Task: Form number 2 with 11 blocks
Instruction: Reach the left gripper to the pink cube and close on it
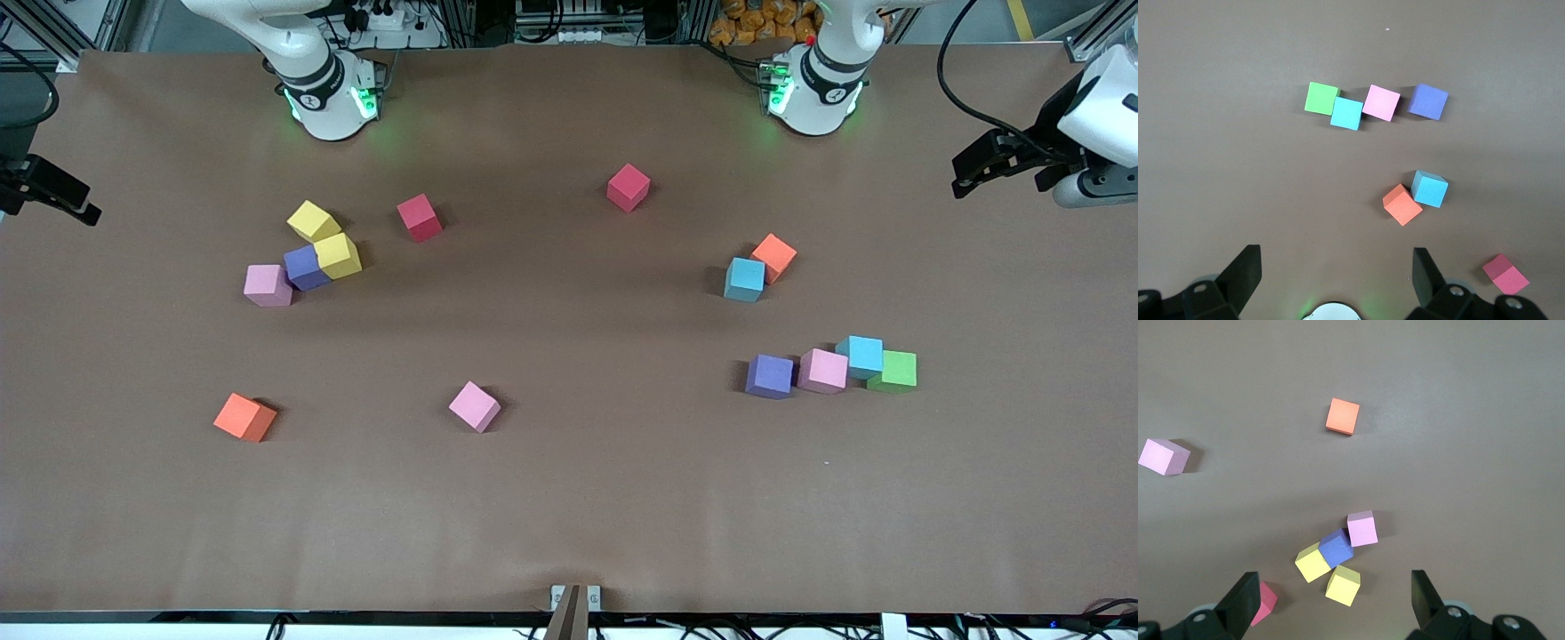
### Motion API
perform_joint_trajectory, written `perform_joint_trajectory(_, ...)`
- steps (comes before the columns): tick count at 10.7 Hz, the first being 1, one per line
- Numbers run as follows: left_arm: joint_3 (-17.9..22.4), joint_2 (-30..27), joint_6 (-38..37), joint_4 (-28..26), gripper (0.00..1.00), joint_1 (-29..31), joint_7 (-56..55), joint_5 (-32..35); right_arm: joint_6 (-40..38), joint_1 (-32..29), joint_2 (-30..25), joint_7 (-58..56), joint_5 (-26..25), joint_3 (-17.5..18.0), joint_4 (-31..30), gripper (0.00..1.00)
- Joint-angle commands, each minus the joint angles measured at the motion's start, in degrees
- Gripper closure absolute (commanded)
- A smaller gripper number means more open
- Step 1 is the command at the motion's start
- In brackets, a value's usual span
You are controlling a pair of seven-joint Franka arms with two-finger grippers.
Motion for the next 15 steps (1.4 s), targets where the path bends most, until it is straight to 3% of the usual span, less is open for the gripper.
perform_joint_trajectory(1,-0.10,0.28,0.01,0.76,0.00,0.05,0.71,1.44,-0.97,-1.12,0.66,0.27,1.18,0.76,1.31,0.00)
perform_joint_trajectory(5,-0.19,3.87,0.01,1.55,0.00,-0.47,0.71,0.92,-0.97,-1.03,0.66,0.27,1.18,0.76,1.31,0.00)
perform_joint_trajectory(8,-1.50,5.98,0.01,-2.13,0.00,-1.97,0.36,-4.06,-0.97,-0.94,0.83,0.27,1.18,0.76,1.23,0.00)
perform_joint_trajectory(10,-4.74,6.35,2.62,-7.30,0.00,-2.41,-3.66,-5.76,-0.97,-0.95,0.83,0.27,1.18,0.76,1.31,0.00)
perform_joint_trajectory(13,-14.75,5.90,8.86,-14.78,0.00,-1.62,-20.41,-6.02,-0.97,-1.03,0.83,0.27,1.18,0.76,1.23,0.00)
perform_joint_trajectory(15,-19.23,5.21,13.87,-20.39,0.00,-1.27,-31.24,-8.48,-0.97,-1.03,0.83,0.27,1.45,0.76,1.23,0.00)
